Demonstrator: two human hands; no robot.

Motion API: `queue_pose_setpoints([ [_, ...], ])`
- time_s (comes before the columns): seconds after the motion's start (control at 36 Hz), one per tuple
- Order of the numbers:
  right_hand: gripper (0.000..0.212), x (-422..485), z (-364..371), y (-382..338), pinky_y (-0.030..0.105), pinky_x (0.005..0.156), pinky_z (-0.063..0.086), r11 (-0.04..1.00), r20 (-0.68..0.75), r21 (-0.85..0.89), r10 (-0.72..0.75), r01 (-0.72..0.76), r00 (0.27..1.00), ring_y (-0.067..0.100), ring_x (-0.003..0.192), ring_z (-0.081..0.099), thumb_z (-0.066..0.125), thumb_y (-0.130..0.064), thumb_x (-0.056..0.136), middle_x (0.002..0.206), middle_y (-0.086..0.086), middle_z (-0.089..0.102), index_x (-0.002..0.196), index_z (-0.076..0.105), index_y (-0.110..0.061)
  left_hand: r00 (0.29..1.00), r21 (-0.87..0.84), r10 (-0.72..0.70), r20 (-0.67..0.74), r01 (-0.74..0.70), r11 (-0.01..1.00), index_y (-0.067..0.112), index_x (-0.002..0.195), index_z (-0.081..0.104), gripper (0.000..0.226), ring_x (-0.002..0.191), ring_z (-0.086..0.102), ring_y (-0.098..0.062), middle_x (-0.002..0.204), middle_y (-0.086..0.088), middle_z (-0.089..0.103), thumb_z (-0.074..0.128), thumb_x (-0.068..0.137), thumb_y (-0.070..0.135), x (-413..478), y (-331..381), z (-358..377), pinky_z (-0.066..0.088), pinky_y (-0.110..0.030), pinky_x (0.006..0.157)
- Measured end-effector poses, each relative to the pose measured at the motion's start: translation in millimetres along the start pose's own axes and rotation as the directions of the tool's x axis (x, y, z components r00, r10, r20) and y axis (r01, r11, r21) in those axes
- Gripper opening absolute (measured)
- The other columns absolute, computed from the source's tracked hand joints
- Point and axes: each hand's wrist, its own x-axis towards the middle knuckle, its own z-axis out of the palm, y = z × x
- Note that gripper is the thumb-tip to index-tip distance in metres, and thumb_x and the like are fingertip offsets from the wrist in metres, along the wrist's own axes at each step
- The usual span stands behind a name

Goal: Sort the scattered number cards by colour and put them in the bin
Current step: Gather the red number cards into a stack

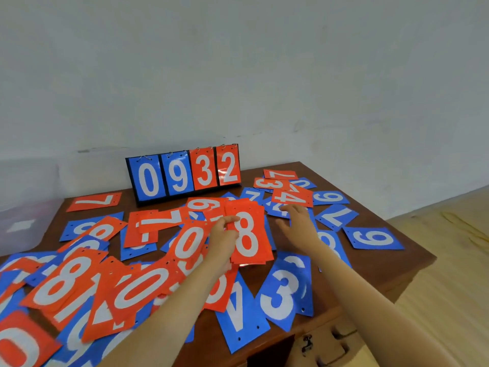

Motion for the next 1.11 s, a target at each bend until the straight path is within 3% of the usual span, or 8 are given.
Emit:
queue_pose_setpoints([
  [0.14,0.062,65.8,5.7,47.3,0.039,0.110,0.026,0.966,0.112,-0.167,0.217,-0.197,0.970,0.032,0.137,0.025,0.057,-0.029,0.093,0.148,0.015,0.032,0.144,0.031,-0.008,1.000,0.066,0.000,0.006,0.000,0.998,0.025,0.100,0.060,0.042,0.081,0.059,-0.014,0.116,0.000,0.052,0.041,0.085,-0.010,43.5,5.8,28.1,0.054,-0.031,0.063],
  [0.36,0.084,145.7,26.6,81.8,0.048,0.117,0.009,0.922,0.250,-0.346,0.267,-0.172,0.931,0.031,0.146,-0.002,0.057,-0.051,0.088,0.158,0.008,0.007,0.151,0.013,-0.019,0.998,0.071,-0.050,0.029,0.048,0.996,0.033,0.090,0.059,0.044,0.092,0.064,-0.027,0.113,-0.002,0.054,0.043,0.085,-0.008,109.0,9.1,53.9,0.057,-0.048,0.078],
  [0.47,0.093,160.6,33.8,88.4,0.050,0.116,0.003,0.912,0.316,-0.374,0.297,-0.170,0.901,0.029,0.146,-0.011,0.058,-0.057,0.084,0.159,0.008,-0.003,0.152,0.005,-0.021,0.997,0.066,-0.071,0.042,0.068,0.995,0.032,0.098,0.060,0.042,0.092,0.065,-0.024,0.118,-0.001,0.052,0.043,0.088,-0.006,125.5,7.2,60.2,0.058,-0.046,0.077],
  [0.69,0.089,169.7,36.2,95.8,0.047,0.114,0.023,0.912,0.389,-0.378,0.313,-0.160,0.866,0.029,0.143,0.019,0.053,-0.066,0.081,0.155,0.008,0.022,0.150,0.022,-0.020,0.994,0.060,-0.085,0.064,0.081,0.995,0.032,0.101,0.059,0.041,0.101,0.062,-0.022,0.128,-0.002,0.048,0.045,0.089,-0.005,130.8,3.5,64.2,0.060,-0.035,0.070],
  [0.81,0.070,165.5,32.2,88.2,0.041,0.108,0.035,0.881,0.462,-0.472,0.279,-0.033,0.842,0.028,0.136,0.032,0.046,-0.059,0.089,0.151,0.010,0.028,0.146,0.031,-0.022,0.994,0.086,-0.095,0.055,0.090,0.992,0.036,0.098,0.058,0.041,0.108,0.059,-0.024,0.134,-0.002,0.046,0.046,0.091,-0.003,126.6,4.1,63.2,0.059,-0.034,0.070],
  [0.89,0.065,157.1,28.1,74.6,0.038,0.094,0.045,0.863,0.491,-0.505,0.251,0.038,0.834,0.029,0.120,0.049,0.042,-0.062,0.088,0.131,0.012,0.050,0.136,0.048,-0.018,0.995,0.092,-0.093,0.046,0.088,0.992,0.033,0.104,0.058,0.040,0.107,0.058,-0.023,0.131,0.000,0.045,0.046,0.092,-0.003,121.5,5.9,59.8,0.059,-0.033,0.070],
  [1.0,0.032,145.6,29.6,58.9,0.031,0.067,0.046,0.872,0.373,-0.489,0.201,0.008,0.906,0.023,0.084,0.053,0.045,-0.006,0.096,0.112,0.010,0.060,0.126,0.053,-0.013,0.996,0.111,-0.083,0.026,0.080,0.991,0.036,0.097,0.058,0.042,0.105,0.058,-0.020,0.134,0.001,0.043,0.045,0.091,-0.004,112.7,8.7,51.3,0.059,-0.038,0.078],
  [1.11,0.023,134.6,28.4,47.9,0.030,0.066,0.040,0.861,0.297,-0.508,0.138,0.034,0.945,0.023,0.081,0.053,0.039,-0.008,0.096,0.110,0.009,0.061,0.114,0.053,-0.010,0.997,0.104,-0.080,0.005,0.079,0.991,0.036,0.100,0.056,0.042,0.109,0.057,-0.023,0.138,-0.004,0.044,0.045,0.090,-0.004,99.7,14.7,37.4,0.058,-0.038,0.078],
])
